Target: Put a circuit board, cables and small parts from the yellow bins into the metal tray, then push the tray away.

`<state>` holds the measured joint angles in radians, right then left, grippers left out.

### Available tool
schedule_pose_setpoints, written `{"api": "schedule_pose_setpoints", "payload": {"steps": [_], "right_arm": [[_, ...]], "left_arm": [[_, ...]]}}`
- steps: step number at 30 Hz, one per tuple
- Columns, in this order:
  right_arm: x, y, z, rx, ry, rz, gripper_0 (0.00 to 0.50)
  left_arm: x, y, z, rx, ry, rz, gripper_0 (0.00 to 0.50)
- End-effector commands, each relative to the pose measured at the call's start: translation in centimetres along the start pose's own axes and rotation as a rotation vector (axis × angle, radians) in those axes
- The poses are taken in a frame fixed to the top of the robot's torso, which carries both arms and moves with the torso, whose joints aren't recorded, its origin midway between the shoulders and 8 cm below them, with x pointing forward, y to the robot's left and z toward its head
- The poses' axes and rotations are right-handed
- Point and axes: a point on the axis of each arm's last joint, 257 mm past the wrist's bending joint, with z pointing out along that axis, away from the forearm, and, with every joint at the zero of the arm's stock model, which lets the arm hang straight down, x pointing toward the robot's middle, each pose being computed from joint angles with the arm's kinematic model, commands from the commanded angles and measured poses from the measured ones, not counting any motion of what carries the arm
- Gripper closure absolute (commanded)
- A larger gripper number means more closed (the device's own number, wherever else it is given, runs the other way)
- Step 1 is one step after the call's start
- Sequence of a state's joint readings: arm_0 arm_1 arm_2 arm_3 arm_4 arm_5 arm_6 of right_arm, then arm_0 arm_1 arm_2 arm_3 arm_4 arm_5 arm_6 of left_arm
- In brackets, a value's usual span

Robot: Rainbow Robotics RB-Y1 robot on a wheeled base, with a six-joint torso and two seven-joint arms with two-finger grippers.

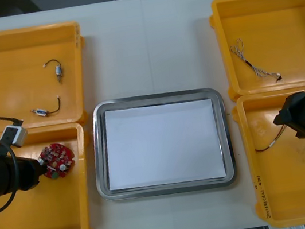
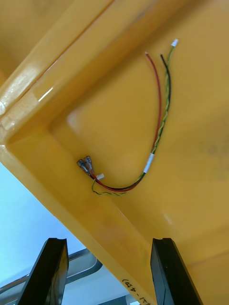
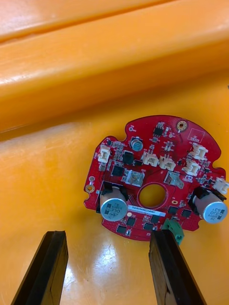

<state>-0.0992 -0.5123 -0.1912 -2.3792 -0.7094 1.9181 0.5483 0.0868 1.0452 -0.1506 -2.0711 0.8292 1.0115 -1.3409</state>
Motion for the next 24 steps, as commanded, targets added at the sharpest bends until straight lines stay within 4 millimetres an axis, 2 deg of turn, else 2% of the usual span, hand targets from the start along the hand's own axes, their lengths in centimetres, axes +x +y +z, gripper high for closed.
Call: {"api": "schedule_pose_setpoints", "payload": {"steps": [1,13,19,24], "right_arm": [[-0.9,1.1,0.3,0.007,-0.013,0.072,0.0],[-1.3,-1.2,2.7,0.078,0.015,0.233,0.0],[-0.6,-1.4,3.7,0.087,0.047,0.274,0.0],[0.0,-1.7,4.7,0.099,0.077,0.318,0.0]], "left_arm": [[-1.7,0.7,-0.5,-0.022,-0.029,0.04,0.0],[-2.4,1.1,-0.3,-0.026,-0.037,0.029,0.0],[-2.4,1.3,0.0,-0.028,-0.036,0.02,0.0],[-2.3,1.0,1.1,-0.025,-0.038,0.031,0.0]]}}
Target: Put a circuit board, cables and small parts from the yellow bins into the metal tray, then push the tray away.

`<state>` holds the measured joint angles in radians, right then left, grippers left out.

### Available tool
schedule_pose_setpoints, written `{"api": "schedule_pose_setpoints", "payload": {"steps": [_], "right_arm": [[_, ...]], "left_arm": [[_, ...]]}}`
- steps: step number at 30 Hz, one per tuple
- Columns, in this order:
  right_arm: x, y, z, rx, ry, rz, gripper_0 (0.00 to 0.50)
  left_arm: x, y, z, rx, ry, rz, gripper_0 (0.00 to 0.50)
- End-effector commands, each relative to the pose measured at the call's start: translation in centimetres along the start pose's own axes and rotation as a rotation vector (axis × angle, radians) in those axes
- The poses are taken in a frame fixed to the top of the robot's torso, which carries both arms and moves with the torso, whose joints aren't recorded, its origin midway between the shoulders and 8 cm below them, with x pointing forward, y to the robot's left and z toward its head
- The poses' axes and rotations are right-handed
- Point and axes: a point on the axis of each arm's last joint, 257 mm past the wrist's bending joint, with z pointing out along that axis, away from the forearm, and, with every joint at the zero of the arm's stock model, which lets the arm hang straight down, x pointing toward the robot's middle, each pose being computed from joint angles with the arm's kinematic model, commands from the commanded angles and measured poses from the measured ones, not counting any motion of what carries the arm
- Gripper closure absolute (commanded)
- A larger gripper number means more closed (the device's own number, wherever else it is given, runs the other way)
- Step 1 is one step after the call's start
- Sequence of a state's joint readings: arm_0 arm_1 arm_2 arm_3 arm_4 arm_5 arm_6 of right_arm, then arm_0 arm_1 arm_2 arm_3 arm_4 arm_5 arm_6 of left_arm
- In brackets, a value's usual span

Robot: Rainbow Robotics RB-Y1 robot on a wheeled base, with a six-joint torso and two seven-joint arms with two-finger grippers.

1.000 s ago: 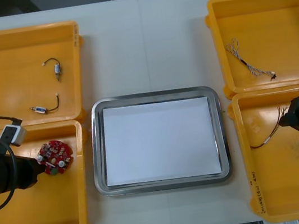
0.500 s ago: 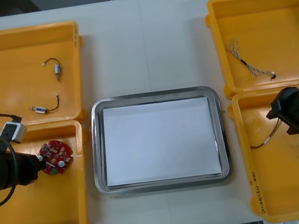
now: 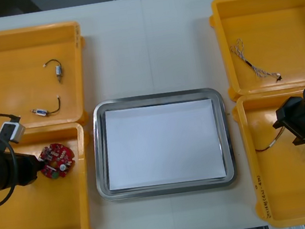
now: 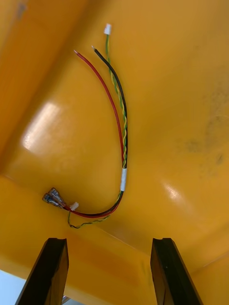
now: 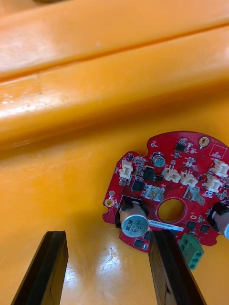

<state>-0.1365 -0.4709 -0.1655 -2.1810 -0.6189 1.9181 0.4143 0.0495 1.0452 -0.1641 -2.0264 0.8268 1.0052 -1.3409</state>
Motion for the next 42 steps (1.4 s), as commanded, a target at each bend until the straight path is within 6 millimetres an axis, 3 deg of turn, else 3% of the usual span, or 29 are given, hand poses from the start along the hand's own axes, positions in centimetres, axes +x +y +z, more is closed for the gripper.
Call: {"api": "schedule_pose_setpoints", "payload": {"steps": [1,12,15,16,18,31,42], "right_arm": [[0.9,0.8,0.7,-0.007,0.026,0.064,0.0],[2.6,-2.7,3.3,0.103,0.05,0.073,0.0],[2.7,-2.7,3.5,0.106,0.049,0.079,0.0],[2.7,-2.7,3.6,0.108,0.048,0.083,0.0],[2.7,-2.8,3.7,0.11,0.045,0.09,0.0],[1.0,-2.5,4.1,0.096,-0.015,0.119,0.0],[1.2,-1.0,5.7,0.046,-0.02,0.151,0.0]], "left_arm": [[-1.7,-0.2,0.8,-0.003,-0.042,0.037,0.0],[-1.3,-0.9,1.5,0.018,-0.045,0.035,0.0],[-1.0,-1.0,1.6,0.017,-0.04,0.04,0.0],[-0.9,-1.0,1.7,0.015,-0.037,0.042,0.136],[-0.9,-1.2,1.7,0.021,-0.038,0.04,0.496],[-1.3,-1.6,1.2,0.026,-0.041,0.045,0.5],[-2.3,-0.8,-2.9,-0.028,0.014,0.073,0.5]]}}
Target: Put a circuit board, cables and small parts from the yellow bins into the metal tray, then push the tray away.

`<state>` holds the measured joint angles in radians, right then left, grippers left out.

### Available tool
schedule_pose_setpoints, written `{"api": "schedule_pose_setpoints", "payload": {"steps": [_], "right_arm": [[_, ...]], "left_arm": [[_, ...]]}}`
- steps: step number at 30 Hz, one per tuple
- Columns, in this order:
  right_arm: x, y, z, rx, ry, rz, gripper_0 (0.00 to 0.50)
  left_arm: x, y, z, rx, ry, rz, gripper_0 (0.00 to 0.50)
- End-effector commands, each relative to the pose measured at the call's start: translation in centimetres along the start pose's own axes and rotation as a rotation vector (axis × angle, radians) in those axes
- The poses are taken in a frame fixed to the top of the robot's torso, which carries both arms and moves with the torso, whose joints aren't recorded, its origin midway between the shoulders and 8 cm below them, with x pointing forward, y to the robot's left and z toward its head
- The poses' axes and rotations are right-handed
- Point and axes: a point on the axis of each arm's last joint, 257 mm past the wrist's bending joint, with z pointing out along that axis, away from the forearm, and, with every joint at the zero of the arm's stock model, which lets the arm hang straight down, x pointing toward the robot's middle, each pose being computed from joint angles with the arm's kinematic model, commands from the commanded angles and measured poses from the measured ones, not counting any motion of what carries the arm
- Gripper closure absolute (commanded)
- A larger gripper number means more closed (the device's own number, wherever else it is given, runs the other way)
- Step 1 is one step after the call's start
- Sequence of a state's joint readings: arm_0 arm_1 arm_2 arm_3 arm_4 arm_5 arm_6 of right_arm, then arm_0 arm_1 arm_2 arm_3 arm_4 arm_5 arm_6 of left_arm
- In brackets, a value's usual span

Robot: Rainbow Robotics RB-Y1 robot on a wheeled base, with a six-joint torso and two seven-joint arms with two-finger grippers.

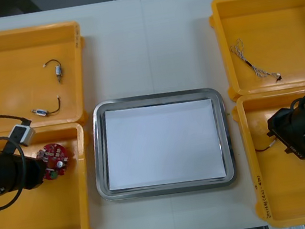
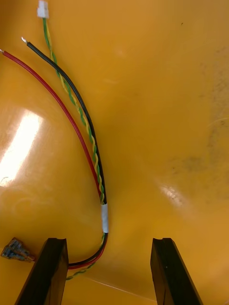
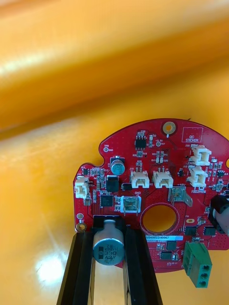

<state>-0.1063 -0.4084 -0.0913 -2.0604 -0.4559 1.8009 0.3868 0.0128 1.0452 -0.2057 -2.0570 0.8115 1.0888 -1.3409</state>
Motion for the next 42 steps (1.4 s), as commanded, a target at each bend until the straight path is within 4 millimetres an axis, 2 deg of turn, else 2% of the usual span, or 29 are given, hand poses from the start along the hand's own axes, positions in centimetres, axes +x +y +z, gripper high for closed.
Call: {"api": "schedule_pose_setpoints", "payload": {"steps": [1,11,22,27,30,40,42], "right_arm": [[1.6,0.4,1.1,-0.011,0.02,0.056,0.0],[1.8,1.0,2.6,-0.015,-0.002,0.05,0.0],[2.6,0.6,3.0,-0.002,0.011,0.052,0.0],[2.9,0.5,3.3,0.001,0.009,0.048,0.0],[2.9,0.5,3.6,-0.01,0.007,0.05,0.0],[2.8,0.4,4.0,-0.03,-0.008,0.042,0.0],[2.8,0.3,4.1,-0.028,-0.011,0.042,0.0]], "left_arm": [[-2.8,1.0,-3.5,-0.04,-0.044,0.016,0.5],[-2.8,1.4,-6.8,-0.079,-0.014,0.025,0.5],[-5.3,-0.7,-9.3,-0.086,-0.002,0.04,0.5],[-6.3,-2.1,-10.4,-0.07,-0.002,0.02,0.499],[-7.1,-4.0,-10.7,-0.039,-0.017,0.0,0.498],[-9.1,-8.2,-10.4,0.006,-0.034,-0.06,0.498],[-9.8,-9.6,-10.1,0.016,-0.045,-0.087,0.499]]}}
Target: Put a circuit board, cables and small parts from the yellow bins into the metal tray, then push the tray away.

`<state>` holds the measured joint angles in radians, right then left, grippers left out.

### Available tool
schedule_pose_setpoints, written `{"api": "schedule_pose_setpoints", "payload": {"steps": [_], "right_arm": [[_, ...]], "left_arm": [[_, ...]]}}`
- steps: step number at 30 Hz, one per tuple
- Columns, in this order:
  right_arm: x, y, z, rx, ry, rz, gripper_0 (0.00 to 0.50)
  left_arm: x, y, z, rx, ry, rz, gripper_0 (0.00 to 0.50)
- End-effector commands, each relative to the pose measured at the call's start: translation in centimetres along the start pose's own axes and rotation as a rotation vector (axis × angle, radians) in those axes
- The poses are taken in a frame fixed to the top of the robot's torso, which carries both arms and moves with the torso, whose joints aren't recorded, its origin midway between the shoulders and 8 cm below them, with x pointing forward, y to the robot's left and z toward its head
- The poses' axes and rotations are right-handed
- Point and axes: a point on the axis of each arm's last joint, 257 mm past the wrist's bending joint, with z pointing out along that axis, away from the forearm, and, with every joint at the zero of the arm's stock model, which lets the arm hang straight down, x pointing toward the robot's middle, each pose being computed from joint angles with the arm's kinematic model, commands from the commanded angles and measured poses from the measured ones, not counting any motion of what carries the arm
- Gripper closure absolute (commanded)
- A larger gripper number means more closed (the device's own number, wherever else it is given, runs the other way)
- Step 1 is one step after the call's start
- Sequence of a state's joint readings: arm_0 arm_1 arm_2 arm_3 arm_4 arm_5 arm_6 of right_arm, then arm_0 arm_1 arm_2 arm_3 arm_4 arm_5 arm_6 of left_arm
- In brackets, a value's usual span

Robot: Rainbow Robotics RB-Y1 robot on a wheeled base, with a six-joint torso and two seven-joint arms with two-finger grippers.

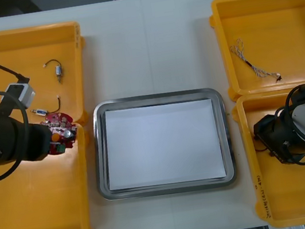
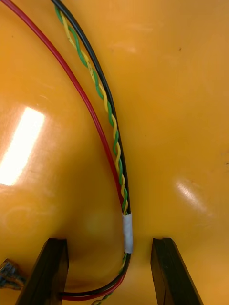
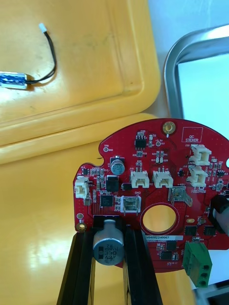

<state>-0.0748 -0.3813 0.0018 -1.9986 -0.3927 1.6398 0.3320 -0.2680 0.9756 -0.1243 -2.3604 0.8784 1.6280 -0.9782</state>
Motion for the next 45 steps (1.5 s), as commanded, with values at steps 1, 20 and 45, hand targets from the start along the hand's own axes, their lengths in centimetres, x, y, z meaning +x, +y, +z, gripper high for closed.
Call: {"api": "schedule_pose_setpoints", "payload": {"steps": [1,20,45], "right_arm": [[1.3,-1.0,0.8,0.012,0.006,0.015,0.0],[1.0,-1.4,0.9,0.019,-0.022,0.004,0.5],[-4.2,-1.4,-13.9,-0.094,-0.087,-0.093,0.5]], "left_arm": [[-2.5,-4.2,-0.6,0.034,-0.06,0.008,0.499],[-0.7,-11.2,3.5,0.015,-0.05,-0.01,0.497],[4.9,-15.5,10.4,0.002,0.022,0.016,0.497]]}}
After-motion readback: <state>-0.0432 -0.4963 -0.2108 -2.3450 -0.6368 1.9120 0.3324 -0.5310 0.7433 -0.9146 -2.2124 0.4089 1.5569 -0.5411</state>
